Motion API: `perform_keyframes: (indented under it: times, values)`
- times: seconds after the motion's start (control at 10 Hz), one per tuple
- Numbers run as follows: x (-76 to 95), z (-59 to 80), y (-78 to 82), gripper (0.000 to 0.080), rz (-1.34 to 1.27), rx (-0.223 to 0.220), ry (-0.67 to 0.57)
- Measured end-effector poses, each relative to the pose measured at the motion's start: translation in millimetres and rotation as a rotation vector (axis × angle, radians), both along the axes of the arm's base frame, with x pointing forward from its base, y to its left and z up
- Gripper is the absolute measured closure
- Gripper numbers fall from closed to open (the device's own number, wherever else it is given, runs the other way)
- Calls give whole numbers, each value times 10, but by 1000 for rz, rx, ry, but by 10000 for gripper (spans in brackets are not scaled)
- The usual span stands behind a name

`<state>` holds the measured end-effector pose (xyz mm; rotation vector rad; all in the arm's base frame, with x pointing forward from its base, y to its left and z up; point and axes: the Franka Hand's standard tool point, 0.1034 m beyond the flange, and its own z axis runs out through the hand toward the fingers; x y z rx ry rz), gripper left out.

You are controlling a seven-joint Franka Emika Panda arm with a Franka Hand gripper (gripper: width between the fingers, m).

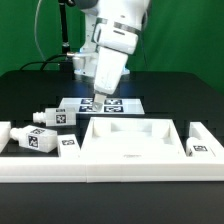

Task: Assemble one leg

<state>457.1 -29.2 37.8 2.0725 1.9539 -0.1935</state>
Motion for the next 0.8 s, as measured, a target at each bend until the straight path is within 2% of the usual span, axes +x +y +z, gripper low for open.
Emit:
perform_keyframes:
  times: [0.1, 0.3, 0.5, 0.6, 0.7, 0.8]
  values:
    - [-8, -41, 94, 151, -4, -35, 11]
    - [-8, -50, -156, 151, 50, -113, 34]
    - [5, 52, -264, 151, 61, -197, 56]
    - [14, 110, -367, 151, 46, -221, 52]
    - [-5, 120, -457, 151, 38, -260, 52]
    - [-31, 96, -475, 151, 11, -312, 53]
